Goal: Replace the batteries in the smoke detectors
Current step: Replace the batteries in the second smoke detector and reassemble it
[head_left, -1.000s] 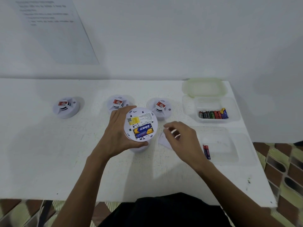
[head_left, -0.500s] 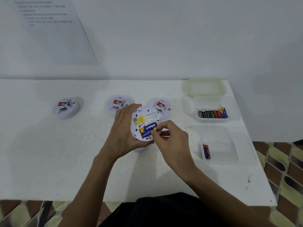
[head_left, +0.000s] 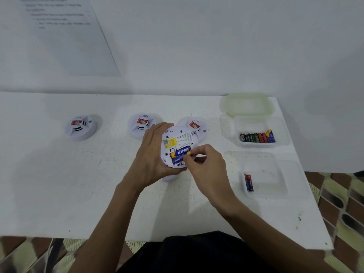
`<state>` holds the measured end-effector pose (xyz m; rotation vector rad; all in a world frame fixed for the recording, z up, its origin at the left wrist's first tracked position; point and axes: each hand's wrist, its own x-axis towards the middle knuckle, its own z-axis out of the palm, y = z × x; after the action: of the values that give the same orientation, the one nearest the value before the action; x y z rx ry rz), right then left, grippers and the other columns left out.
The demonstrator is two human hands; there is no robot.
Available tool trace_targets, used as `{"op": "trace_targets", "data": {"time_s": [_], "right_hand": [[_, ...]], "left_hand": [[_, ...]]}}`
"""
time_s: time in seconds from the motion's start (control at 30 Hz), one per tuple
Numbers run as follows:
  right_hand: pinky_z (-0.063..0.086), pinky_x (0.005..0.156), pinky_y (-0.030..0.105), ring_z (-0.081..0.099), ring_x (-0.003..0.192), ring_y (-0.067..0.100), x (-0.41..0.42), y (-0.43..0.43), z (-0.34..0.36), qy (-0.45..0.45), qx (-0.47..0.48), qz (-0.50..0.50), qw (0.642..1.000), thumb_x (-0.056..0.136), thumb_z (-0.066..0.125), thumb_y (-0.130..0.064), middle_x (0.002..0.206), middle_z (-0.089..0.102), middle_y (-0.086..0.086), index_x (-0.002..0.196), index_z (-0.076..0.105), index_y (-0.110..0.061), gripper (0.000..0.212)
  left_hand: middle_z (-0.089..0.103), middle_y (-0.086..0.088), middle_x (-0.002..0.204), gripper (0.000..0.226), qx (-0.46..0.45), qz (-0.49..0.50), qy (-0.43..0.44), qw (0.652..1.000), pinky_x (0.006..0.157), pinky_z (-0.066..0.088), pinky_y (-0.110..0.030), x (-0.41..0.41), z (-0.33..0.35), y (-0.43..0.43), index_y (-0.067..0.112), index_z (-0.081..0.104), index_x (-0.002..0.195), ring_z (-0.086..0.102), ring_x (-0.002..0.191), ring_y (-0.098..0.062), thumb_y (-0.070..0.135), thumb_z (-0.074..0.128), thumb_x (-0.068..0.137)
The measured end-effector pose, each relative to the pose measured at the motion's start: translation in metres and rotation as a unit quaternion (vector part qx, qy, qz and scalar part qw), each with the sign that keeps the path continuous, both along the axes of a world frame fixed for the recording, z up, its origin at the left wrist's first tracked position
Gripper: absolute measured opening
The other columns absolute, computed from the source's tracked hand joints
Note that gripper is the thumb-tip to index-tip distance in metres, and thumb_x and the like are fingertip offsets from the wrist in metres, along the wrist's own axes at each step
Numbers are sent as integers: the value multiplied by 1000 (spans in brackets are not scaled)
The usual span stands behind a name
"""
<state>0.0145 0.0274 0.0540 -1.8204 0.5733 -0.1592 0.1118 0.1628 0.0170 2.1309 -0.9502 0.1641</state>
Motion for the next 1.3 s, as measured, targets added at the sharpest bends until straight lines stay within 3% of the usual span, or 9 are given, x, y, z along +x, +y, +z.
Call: {"op": "trace_targets", "data": {"time_s": [0.1, 0.17, 0.27, 0.37, 0.6, 0.77, 0.97, 1.13, 1.3], "right_hand": [[50, 61, 5, 63, 74, -8, -1, 1, -1, -18, 3, 6, 1000, 90, 69, -18, 92, 64, -8, 100, 58, -11, 16], [51, 62, 8, 65, 78, -10, -3, 1, -2, -44, 13, 5, 999, 90, 68, -16, 92, 64, -9, 98, 56, -11, 15], [49, 70, 7, 61, 95, 2, -6, 3, -6, -95, -52, -10, 994, 88, 71, -18, 102, 54, -5, 94, 55, -14, 17], [43, 69, 11, 56, 89, 10, -7, 5, -10, -119, -102, -14, 988, 88, 71, -23, 91, 57, -8, 87, 53, -22, 18], [53, 71, 17, 66, 84, 9, -10, -10, -6, -155, 7, -30, 987, 89, 69, -9, 89, 67, -5, 90, 60, -14, 10], [58, 73, 27, 69, 80, 14, -23, -59, 4, -134, 44, -22, 990, 86, 69, -2, 86, 69, -3, 89, 62, -9, 10], [54, 69, 21, 69, 80, 16, -57, -149, 1, -16, -60, 40, 997, 87, 69, -1, 87, 70, -1, 85, 63, -13, 14], [45, 65, 9, 67, 81, 10, -70, -180, -28, 130, -196, 102, 967, 87, 70, -11, 84, 69, -8, 82, 62, -23, 16], [44, 64, 15, 63, 79, 11, -68, -177, -53, 186, -226, 139, 946, 88, 68, -11, 89, 68, -3, 82, 62, -24, 16]], "left_hand": [[40, -11, 133, 92, -2, -3, 0, 1000, 108, 8, -6, 2, 0, 0, 18, 26, 134, 32, 124, -17, 81, 46, 71], [33, -6, 134, 89, -12, -10, 9, 1000, 109, 6, -6, 2, 0, -1, 21, 23, 135, 29, 126, -18, 81, 44, 72], [30, -6, 134, 84, -19, -11, 13, 1000, 110, 4, -8, 2, -2, -2, 26, 22, 135, 27, 126, -19, 79, 43, 74], [40, -12, 135, 87, -5, 4, -4, 1000, 110, 10, -11, 0, -3, -3, 18, 25, 134, 31, 125, -19, 78, 46, 74], [34, -2, 140, 96, 36, 4, 30, 999, 113, 9, -14, 4, -16, 1, 12, 32, 139, 24, 131, -4, 79, 48, 72], [41, 0, 134, 98, 28, 12, 5, 1000, 110, 15, -14, 3, -7, 3, 10, 35, 136, 33, 126, -12, 77, 56, 67], [45, -8, 132, 99, 46, 5, -10, 999, 109, 18, -15, 0, -9, 4, 7, 37, 134, 37, 124, -19, 73, 61, 65], [42, 4, 129, 98, 56, -3, 0, 998, 108, 20, -16, 1, -11, 2, 8, 40, 134, 35, 122, -11, 74, 60, 64], [45, -2, 131, 100, 61, -5, 2, 998, 109, 20, -18, 0, -12, -1, 6, 40, 134, 37, 123, -14, 79, 55, 67]]}}
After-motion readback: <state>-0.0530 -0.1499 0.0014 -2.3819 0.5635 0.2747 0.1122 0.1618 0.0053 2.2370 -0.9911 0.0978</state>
